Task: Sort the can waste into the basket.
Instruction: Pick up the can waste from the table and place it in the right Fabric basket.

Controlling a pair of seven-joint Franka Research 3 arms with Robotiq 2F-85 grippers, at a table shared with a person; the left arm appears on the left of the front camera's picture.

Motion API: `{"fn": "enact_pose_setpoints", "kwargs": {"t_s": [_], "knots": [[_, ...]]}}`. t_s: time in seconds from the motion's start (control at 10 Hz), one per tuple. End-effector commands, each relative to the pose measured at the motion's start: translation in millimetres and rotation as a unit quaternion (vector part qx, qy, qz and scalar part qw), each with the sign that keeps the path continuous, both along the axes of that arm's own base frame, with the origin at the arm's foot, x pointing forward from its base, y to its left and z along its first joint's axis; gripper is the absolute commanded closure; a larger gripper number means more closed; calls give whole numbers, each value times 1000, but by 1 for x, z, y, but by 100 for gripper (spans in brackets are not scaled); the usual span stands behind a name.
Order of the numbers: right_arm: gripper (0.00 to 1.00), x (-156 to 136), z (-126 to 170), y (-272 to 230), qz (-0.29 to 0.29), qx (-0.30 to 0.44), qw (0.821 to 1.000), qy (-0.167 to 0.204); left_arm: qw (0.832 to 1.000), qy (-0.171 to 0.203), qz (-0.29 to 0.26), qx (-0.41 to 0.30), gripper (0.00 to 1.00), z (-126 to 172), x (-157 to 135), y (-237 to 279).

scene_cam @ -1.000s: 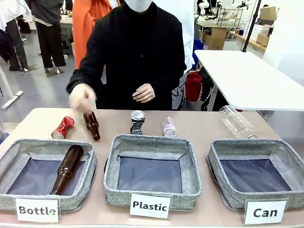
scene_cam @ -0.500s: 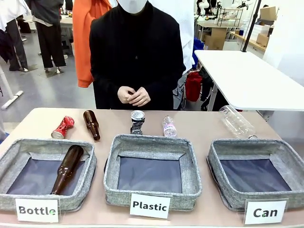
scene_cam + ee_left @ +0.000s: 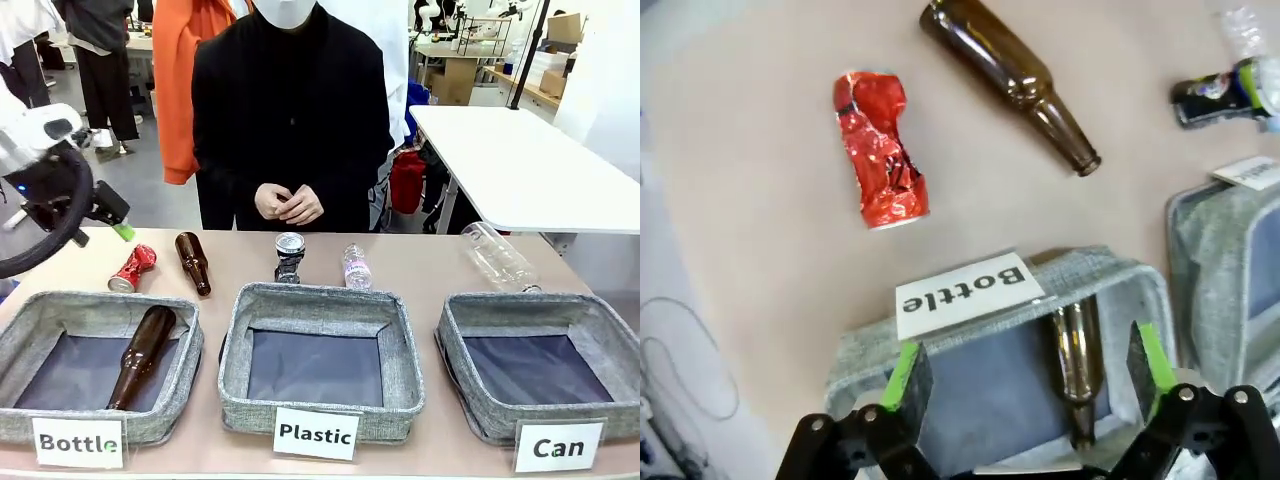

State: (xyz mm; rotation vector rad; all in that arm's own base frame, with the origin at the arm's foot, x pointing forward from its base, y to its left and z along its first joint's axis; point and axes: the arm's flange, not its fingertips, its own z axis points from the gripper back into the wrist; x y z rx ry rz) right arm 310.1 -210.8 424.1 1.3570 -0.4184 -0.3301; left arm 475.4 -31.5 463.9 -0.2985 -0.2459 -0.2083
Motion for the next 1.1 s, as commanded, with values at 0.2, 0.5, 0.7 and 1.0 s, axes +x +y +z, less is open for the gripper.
{"fn": "enact_pose_setpoints", "kwargs": {"t_s": [0.2,0.5,0.7,1.0], "knots": [[0,0,2,-2,5,1,1000,-4,1000,-9,-4,-14,0,10,-10,8],[0,0,2,-2,5,1,1000,-4,996,-35,-42,64,0,-11,22,5],[0,0,2,-2,5,1,1000,-4,997,-2,-31,72,0,-28,45,5],[0,0,2,-2,5,1,1000,-4,996,18,52,69,0,-64,77,-1]]}}
